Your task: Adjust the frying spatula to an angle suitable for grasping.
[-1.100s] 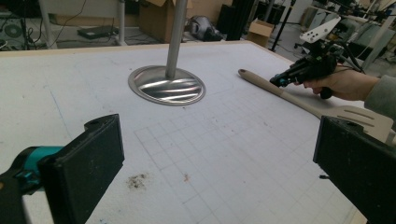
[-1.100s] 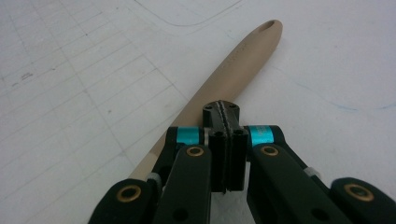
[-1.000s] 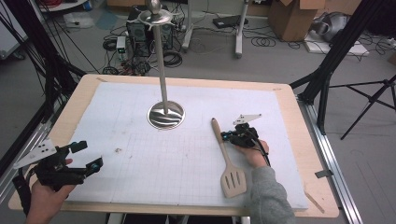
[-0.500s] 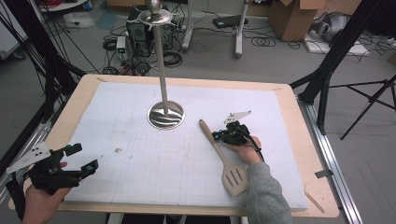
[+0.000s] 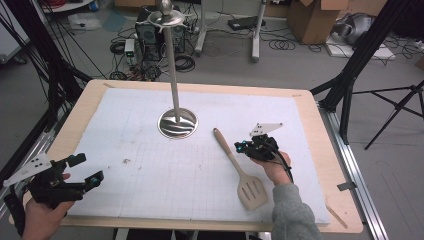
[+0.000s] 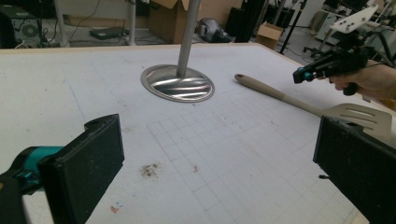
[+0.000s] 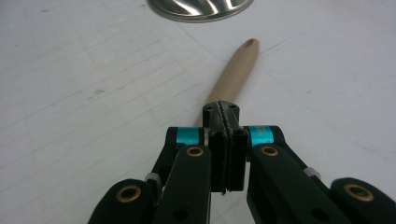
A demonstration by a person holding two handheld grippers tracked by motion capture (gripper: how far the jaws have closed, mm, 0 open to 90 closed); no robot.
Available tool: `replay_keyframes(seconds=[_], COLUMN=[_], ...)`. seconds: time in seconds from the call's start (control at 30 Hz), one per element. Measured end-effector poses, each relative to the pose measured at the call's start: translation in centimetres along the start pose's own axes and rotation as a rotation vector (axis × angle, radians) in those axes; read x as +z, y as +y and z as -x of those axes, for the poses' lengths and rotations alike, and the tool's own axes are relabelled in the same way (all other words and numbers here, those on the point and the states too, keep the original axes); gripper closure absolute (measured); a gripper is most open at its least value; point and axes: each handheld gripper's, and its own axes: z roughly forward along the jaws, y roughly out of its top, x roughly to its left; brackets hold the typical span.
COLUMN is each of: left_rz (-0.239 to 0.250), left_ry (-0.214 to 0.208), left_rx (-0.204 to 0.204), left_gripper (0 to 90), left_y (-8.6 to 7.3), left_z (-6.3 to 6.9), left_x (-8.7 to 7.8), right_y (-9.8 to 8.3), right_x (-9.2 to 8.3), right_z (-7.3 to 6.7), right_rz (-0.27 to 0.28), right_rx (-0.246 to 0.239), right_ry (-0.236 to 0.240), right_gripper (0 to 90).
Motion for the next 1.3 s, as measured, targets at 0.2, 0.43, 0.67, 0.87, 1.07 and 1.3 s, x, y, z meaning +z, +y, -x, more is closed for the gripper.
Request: replay_keyframes(seconds=[0.2,0.43,0.67,0.87,1.07,1.3], left_rz=[0.001,-0.001,-0.004,-0.002,0.000,0.006], left_ry=[-0.021,-0.036,-0.051,-0.049,-0.049,-0.046], left_rx=[0.000,-0.006,0.005,-0.005,-0.006,-0.007], left_gripper=[2.1,2.1,2.1,2.1,2.1,2.1], left_y=[0.2,0.4,0.6,0.6,0.6,0.6], left_z=[0.0,-0.2,0.0,-0.2,-0.2,-0.2], left_x=[0.9,2.0,2.6,2.5,2.5,2.2], right_y=[-1.0,-2.2,-2.6,-2.7,-2.8,-2.9], right_x=[-0.7,-0.2,0.7,0.8,0.0,-0.2], right_z=[-2.2,-3.2,-4.2,-4.2,-3.8,-3.7], right_rz=[-0.029,-0.074,-0.157,-0.166,-0.153,-0.165], right_rx=[-0.015,-0.023,-0.087,-0.098,-0.083,-0.092], right_ry=[0.024,0.044,0.052,0.052,0.043,0.051], right_gripper=[90.0,90.0,90.0,90.0,90.0,90.0])
